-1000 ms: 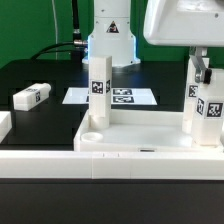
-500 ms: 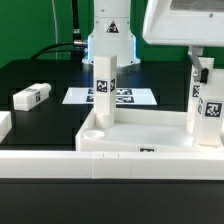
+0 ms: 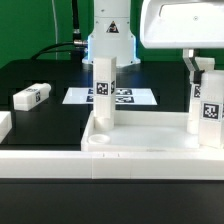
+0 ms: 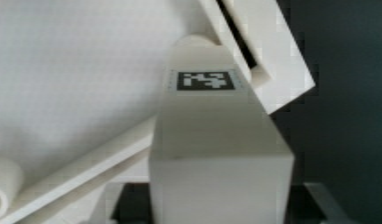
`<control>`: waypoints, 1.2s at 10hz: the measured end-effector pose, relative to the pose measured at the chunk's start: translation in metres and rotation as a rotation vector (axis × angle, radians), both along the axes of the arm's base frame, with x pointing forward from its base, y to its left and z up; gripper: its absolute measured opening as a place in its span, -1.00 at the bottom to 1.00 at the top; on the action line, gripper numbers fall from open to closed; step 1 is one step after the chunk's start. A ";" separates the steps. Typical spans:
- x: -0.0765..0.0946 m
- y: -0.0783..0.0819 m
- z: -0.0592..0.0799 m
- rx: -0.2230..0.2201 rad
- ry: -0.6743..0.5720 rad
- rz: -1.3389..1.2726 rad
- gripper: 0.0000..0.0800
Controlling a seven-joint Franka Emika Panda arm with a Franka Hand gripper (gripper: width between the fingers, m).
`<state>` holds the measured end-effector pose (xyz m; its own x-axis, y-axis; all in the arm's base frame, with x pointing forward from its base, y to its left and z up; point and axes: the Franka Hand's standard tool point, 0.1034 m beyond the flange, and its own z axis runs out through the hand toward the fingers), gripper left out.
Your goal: Assemble desk
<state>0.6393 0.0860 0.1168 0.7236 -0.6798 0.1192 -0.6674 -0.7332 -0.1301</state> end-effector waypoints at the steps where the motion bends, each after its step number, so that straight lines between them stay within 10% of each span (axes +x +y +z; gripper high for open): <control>1: 0.000 0.001 0.000 0.019 0.002 -0.102 -0.27; 9: -0.004 0.003 -0.001 0.114 0.051 -0.647 -0.27; 12: -0.005 0.004 -0.003 0.108 0.053 -0.618 0.29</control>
Offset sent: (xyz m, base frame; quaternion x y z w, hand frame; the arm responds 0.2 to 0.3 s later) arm -0.0049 0.0128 -0.0088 -0.0176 -0.0516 0.1914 0.9800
